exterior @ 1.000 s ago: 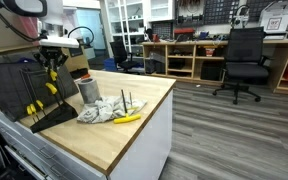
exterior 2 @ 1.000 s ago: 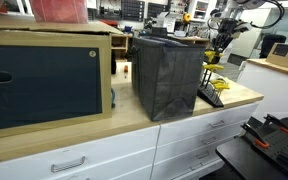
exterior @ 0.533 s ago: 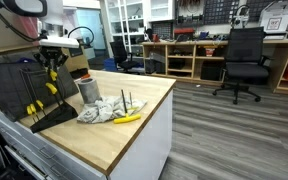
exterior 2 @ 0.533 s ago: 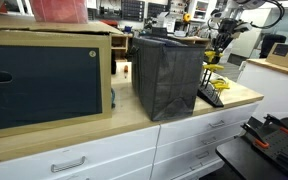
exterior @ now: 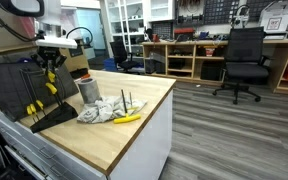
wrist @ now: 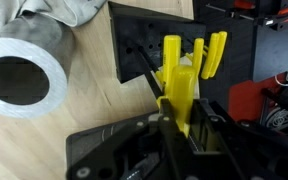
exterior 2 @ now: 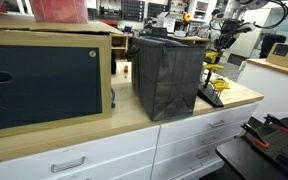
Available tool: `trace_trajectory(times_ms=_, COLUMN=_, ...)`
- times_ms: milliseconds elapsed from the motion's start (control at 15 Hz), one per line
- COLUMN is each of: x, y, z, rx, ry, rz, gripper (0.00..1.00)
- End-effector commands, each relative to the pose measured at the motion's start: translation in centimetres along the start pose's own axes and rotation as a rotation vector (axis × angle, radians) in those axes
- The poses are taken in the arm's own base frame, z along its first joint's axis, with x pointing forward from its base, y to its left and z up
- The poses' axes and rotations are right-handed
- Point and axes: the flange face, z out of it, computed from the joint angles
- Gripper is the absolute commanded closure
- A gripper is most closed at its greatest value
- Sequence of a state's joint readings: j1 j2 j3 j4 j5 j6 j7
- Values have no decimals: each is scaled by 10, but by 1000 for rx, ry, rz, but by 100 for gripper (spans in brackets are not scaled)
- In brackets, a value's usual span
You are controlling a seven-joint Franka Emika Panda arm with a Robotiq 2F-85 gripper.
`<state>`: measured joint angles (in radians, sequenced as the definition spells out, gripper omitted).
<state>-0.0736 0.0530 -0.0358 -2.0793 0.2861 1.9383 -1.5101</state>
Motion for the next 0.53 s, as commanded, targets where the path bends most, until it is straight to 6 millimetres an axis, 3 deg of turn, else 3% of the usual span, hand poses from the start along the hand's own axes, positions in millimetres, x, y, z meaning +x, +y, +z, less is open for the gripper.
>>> trace_trajectory(times_ms=0, x=-3, y=-15, z=-17, rx=-36, ry=4, rz=-30, gripper=94)
trace_trajectory(times_ms=467, x=-2, y=-15, z=-25, rx=-60, ry=11, rz=-38, gripper=94)
